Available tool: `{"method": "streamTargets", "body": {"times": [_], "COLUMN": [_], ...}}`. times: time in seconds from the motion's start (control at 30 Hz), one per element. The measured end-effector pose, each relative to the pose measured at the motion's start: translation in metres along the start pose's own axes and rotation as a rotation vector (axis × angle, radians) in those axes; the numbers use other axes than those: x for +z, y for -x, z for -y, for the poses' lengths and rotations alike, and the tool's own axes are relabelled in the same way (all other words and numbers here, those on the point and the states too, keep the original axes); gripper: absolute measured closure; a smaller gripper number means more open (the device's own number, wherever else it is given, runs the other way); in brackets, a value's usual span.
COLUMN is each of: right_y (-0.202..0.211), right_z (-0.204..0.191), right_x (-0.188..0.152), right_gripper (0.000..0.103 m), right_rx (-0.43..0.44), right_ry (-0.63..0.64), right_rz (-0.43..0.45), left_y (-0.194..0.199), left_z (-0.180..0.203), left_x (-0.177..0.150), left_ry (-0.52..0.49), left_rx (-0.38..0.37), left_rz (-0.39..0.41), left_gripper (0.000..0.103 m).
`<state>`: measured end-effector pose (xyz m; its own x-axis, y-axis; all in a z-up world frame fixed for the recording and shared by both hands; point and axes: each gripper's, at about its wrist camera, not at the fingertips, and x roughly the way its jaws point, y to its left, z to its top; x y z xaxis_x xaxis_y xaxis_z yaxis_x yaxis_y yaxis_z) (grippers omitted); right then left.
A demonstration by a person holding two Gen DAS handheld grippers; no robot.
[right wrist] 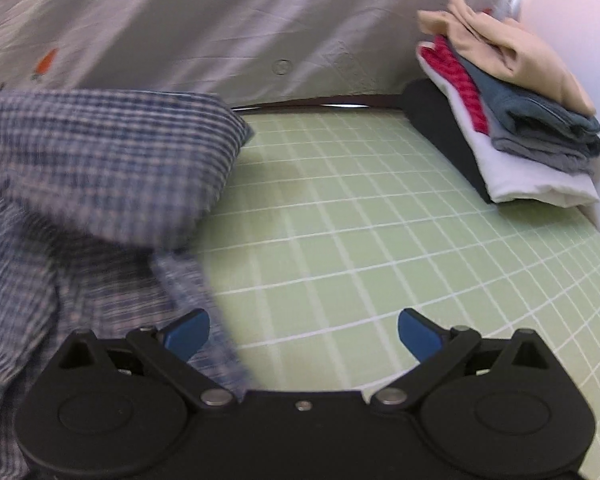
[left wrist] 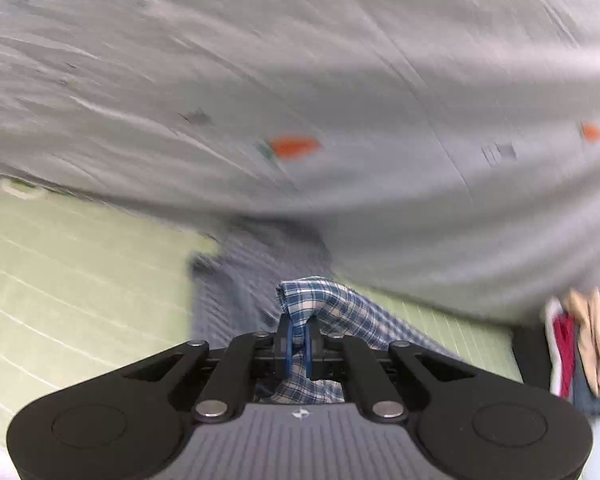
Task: Fold clothes
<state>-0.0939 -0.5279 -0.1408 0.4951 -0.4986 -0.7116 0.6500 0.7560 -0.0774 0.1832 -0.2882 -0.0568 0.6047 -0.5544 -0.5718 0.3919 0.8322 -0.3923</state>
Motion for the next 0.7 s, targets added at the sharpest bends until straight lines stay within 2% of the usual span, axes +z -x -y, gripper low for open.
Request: {"method": "streamTargets", "body": {"times": [0.2,0.27,0.37,0.43,0.5,0.6,0.7], "right_y": [0.019,0.021,0.025,0.027,0.029,0.03,0.034], "right_z": [-0.027,-0.034,-0.043,-0.046,-0.049,-0.047,-0.04], "right_x": [-0.004,-0.005,-0.007,-0.009,-0.011,-0.016,-0.024], "right_gripper": [0.001,0.001,0.001,0.001,0.001,0.002,0.01], "right_rx": [0.015,0.01,0.004,0.001,-0.001,-0.003,0.004], "right_ry": [0.039,0.046,0.057,0.062,0.067,0.058,0.046], "right_rz": [0.013,0.011,0.009,0.006,0.001,-0.015,-0.036], "left_y": [0.019,0.019,0.023,0.029,0.034,0.039,0.042], "left_z": [-0.077,-0.103,-0.129,-0.136,-0.133,-0.113,-0.086], "left_x": [0.022,0.02,0.008,-0.005,-0.023,-0.057,-0.097], "left_ry": [0.09,0.115,0.155,0.164,0.141,0.071,-0.011], "left_rx": [0.162,0.23,0.291,0.289,0.266,0.227,0.169], "left_rz": [0.056,0.037,-0.013,-0.047,-0.088,-0.176,-0.275], "left_gripper": [0.097,0.096,0.085,0.071,0.063,0.058,0.053]}}
